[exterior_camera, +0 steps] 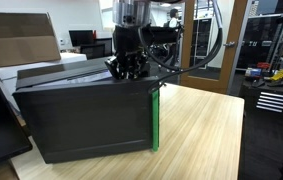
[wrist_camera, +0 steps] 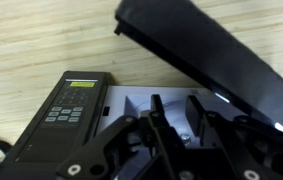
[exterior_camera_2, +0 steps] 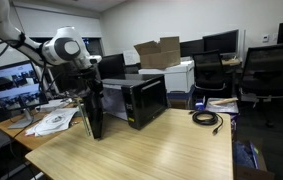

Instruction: Open the microwave door

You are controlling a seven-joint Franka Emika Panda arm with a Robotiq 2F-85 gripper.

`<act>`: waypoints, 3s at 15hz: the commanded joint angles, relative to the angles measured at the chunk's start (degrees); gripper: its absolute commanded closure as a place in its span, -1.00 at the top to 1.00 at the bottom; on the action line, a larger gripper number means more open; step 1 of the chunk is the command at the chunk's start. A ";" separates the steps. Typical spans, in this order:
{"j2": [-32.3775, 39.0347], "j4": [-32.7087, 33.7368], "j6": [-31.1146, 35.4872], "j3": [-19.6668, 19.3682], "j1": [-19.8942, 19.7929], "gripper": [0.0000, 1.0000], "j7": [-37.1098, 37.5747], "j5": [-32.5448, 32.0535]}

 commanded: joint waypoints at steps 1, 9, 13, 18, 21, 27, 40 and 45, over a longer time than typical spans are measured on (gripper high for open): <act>-3.09 -2.81 -4.29 2.98 0.65 -0.96 -10.29 9.83; -5.59 -2.22 -15.26 4.67 1.77 -1.00 -18.11 16.84; -5.17 -1.39 -17.00 3.14 1.35 -1.00 -14.00 12.67; -5.61 -1.13 -17.50 0.82 0.70 -1.00 -12.68 10.65; -5.62 -1.23 -17.66 0.85 0.94 -1.00 -14.09 11.66; -6.85 -2.58 -15.23 2.98 1.82 -1.00 -18.65 14.93; -8.52 -6.08 -11.34 9.10 7.01 -1.00 -31.47 20.32; -8.92 -6.66 -9.84 9.29 7.53 -1.00 -29.65 18.09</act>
